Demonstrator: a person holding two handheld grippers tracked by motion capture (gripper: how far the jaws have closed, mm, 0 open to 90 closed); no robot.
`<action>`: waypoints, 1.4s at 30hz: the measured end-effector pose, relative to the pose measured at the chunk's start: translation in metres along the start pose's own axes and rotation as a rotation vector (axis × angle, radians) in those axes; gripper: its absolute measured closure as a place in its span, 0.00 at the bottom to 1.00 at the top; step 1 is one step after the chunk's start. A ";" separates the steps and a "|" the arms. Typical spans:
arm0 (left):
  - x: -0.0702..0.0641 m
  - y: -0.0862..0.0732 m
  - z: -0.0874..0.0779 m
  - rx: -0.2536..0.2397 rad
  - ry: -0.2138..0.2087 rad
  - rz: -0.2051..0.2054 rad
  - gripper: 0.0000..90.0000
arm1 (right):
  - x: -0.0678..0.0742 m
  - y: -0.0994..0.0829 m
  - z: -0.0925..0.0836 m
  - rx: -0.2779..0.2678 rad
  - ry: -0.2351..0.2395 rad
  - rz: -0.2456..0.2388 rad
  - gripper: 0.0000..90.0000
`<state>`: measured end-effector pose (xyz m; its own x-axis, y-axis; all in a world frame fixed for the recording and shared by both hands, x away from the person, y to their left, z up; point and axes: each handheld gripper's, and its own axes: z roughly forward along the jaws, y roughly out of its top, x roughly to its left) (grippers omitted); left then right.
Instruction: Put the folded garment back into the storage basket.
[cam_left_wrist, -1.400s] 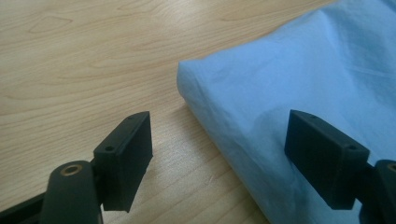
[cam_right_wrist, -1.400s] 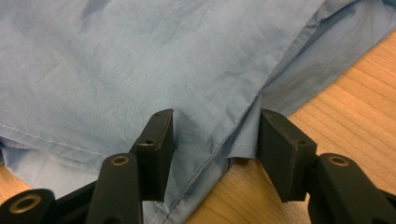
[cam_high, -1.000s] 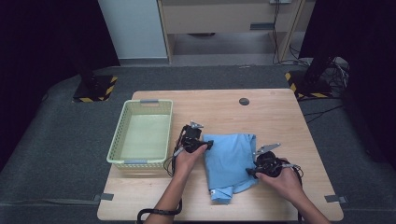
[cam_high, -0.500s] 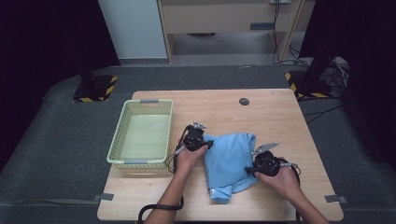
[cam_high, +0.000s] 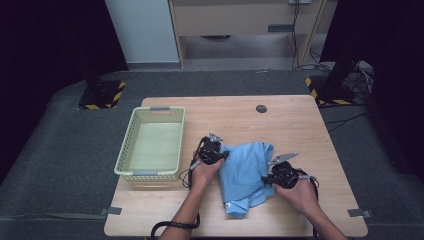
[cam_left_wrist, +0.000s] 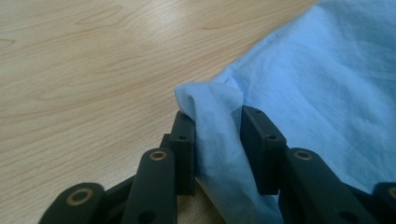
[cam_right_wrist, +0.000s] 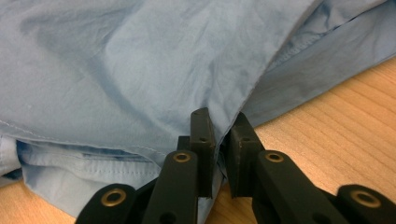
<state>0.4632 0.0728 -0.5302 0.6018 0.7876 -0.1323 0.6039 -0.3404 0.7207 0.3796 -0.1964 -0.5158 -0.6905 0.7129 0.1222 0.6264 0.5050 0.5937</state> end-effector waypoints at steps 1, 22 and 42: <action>0.000 -0.001 0.000 -0.003 0.006 -0.008 0.76 | 0.000 0.000 0.000 -0.002 -0.002 0.002 0.93; -0.020 0.023 -0.034 -0.054 0.009 0.034 0.88 | 0.012 0.020 -0.030 -0.033 0.028 -0.050 0.95; -0.019 0.055 -0.071 -0.092 0.025 0.069 0.89 | 0.020 0.042 -0.050 -0.088 0.060 -0.087 0.95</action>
<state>0.4477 0.0756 -0.4393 0.6263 0.7770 -0.0636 0.5103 -0.3469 0.7869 0.3744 -0.1853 -0.4485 -0.7629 0.6366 0.1124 0.5307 0.5175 0.6712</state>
